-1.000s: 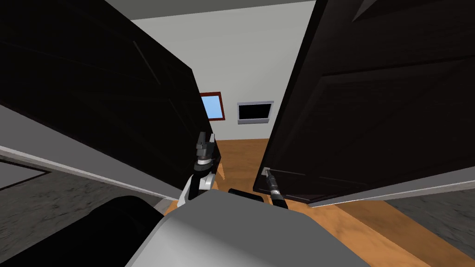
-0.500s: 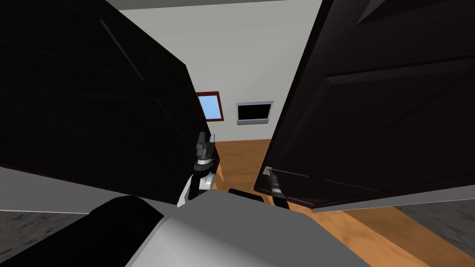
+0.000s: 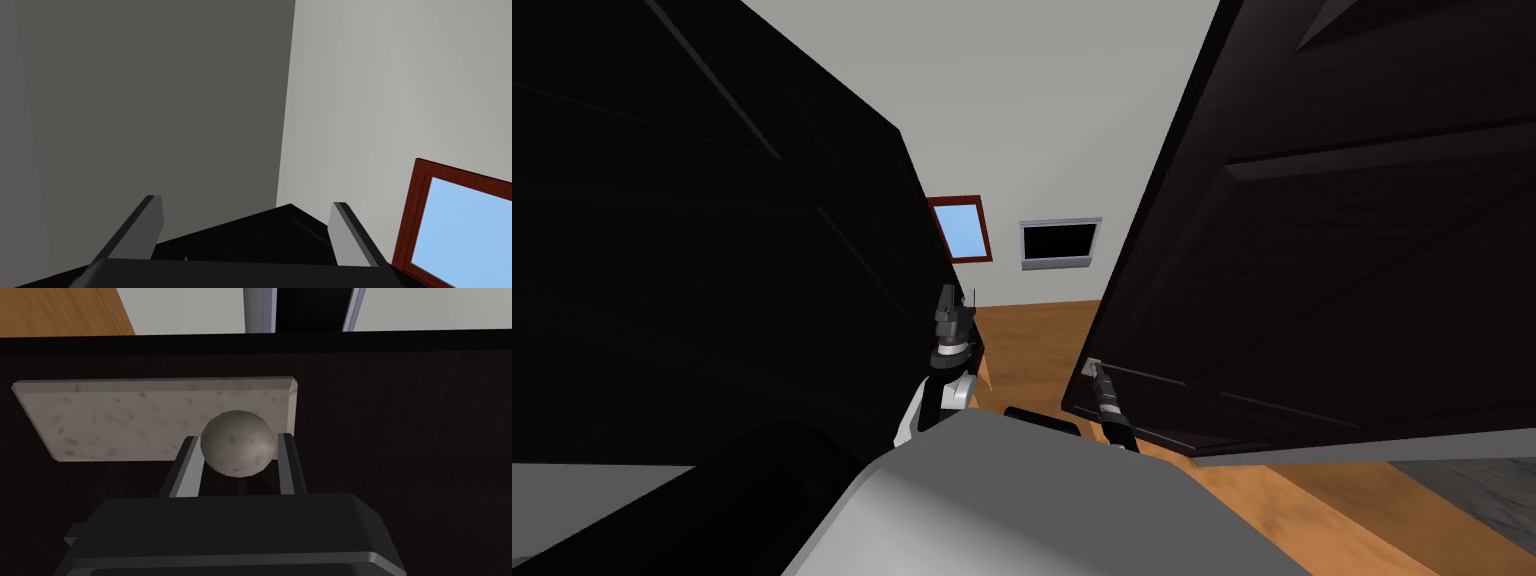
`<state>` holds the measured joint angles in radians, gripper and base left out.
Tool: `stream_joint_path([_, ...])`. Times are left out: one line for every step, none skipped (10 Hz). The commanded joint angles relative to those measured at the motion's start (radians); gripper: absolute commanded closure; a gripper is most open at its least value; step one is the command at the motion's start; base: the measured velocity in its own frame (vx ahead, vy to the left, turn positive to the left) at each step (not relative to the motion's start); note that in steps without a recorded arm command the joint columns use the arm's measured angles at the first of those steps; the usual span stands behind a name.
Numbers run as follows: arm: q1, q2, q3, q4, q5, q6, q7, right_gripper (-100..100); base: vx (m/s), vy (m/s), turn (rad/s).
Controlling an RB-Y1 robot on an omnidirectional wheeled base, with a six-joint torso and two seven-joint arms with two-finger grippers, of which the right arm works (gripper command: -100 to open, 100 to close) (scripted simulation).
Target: Push the door open
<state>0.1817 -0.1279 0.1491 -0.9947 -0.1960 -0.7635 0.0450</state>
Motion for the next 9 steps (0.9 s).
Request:
stream_joint_path([0.000, 0.001, -0.036, -0.008, -0.010, 0.008, 0.009, 100, 0.092, 0.046, -0.060])
stream_joint_path([-0.003, 0.003, -0.045, -0.004, -0.013, 0.009, 0.011, 100, 0.137, 0.074, -0.082])
stream_joint_path([-0.007, 0.006, -0.054, 0.000, -0.015, 0.010, 0.013, 100, 0.121, 0.078, -0.053])
stream_joint_path([-0.014, 0.010, -0.071, 0.007, -0.020, 0.012, 0.017, 100, 0.139, 0.074, -0.058])
stream_joint_path([-0.018, 0.013, -0.080, 0.011, -0.022, 0.013, 0.019, 100, 0.132, 0.057, -0.040])
stream_joint_path([-0.025, 0.017, -0.096, 0.018, -0.027, 0.014, 0.023, 100, 0.151, 0.074, -0.071])
stream_joint_path([-0.031, 0.021, -0.111, 0.024, -0.031, 0.016, 0.027, 100, 0.183, 0.097, -0.091])
stream_joint_path([-0.037, 0.025, -0.125, 0.030, -0.034, 0.017, 0.030, 100, 0.199, 0.097, -0.064])
stream_joint_path([-0.042, 0.029, -0.138, 0.035, -0.038, 0.018, 0.033, 100, 0.203, 0.085, -0.067])
